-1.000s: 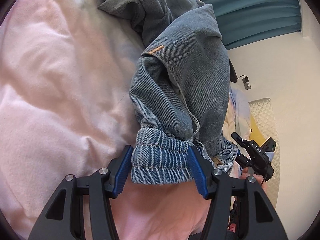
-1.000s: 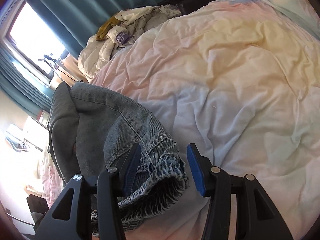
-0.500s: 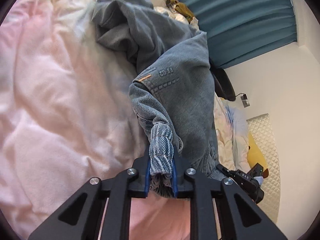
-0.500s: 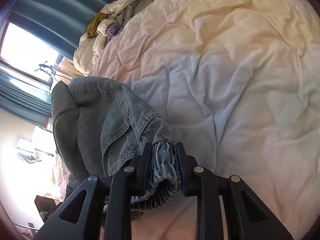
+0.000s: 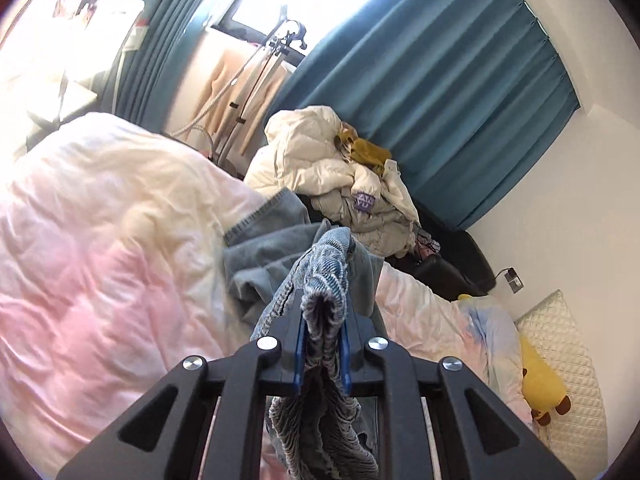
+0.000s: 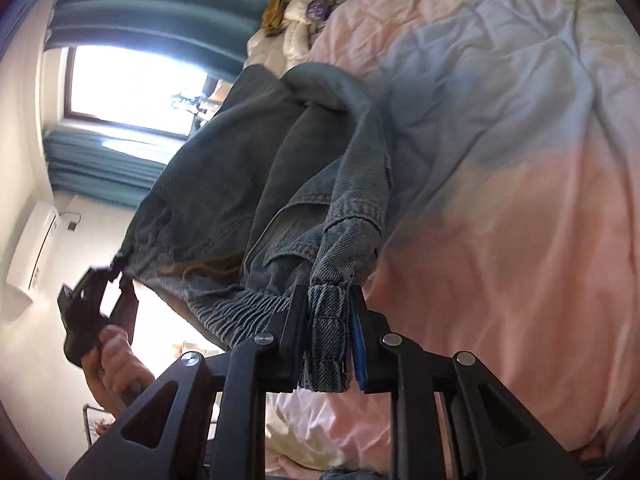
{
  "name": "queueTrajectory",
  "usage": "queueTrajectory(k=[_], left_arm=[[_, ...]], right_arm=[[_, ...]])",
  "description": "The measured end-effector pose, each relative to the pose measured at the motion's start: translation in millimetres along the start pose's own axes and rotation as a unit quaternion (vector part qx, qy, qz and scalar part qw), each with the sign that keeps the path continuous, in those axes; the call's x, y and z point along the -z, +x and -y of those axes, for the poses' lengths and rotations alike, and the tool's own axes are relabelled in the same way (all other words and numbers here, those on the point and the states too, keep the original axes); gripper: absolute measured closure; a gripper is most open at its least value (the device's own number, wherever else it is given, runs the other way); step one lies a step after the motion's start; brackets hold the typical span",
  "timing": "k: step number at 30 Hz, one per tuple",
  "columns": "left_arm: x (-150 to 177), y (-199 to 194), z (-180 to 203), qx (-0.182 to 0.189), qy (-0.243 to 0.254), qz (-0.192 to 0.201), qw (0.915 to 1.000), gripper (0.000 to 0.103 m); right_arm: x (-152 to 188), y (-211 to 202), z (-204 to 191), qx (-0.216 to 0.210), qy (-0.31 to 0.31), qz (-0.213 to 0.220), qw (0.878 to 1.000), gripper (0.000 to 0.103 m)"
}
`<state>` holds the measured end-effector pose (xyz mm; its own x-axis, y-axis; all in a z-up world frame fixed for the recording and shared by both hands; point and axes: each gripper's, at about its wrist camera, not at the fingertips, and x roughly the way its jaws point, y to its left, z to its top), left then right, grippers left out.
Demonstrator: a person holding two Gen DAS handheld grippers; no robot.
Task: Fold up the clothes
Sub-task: 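Lift both cuffs and lay the jeans flat across the bed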
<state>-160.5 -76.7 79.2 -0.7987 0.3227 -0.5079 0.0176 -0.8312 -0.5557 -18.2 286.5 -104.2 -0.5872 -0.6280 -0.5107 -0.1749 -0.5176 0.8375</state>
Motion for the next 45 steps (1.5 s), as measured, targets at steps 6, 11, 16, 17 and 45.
queueTrajectory(k=[6, 11, 16, 17, 45], left_arm=[[-70.4, -53.2, -35.7, -0.044, 0.01, 0.028, 0.9986, 0.09], [-117.5, -85.1, -83.6, -0.087, 0.018, 0.063, 0.9941, 0.09], [-164.1, -99.5, -148.9, -0.132, -0.001, 0.074, 0.9885, 0.09], [-172.1, -99.6, -160.6, -0.145, 0.003, 0.08, 0.9862, 0.09], [-141.7, 2.4, -344.9, -0.264, -0.003, 0.025, 0.9643, 0.051]], right_arm=[[59.1, 61.6, -87.4, -0.044, -0.081, -0.052, 0.994, 0.085], [104.2, 135.0, -157.4, -0.075, -0.151, -0.112, 0.979, 0.085], [136.2, 209.4, -214.6, -0.103, -0.214, -0.147, 0.96, 0.086], [141.3, 224.4, -223.9, -0.11, -0.226, -0.154, 0.956, 0.086], [175.2, 393.7, -257.0, -0.063, -0.397, -0.273, 0.874, 0.046]])
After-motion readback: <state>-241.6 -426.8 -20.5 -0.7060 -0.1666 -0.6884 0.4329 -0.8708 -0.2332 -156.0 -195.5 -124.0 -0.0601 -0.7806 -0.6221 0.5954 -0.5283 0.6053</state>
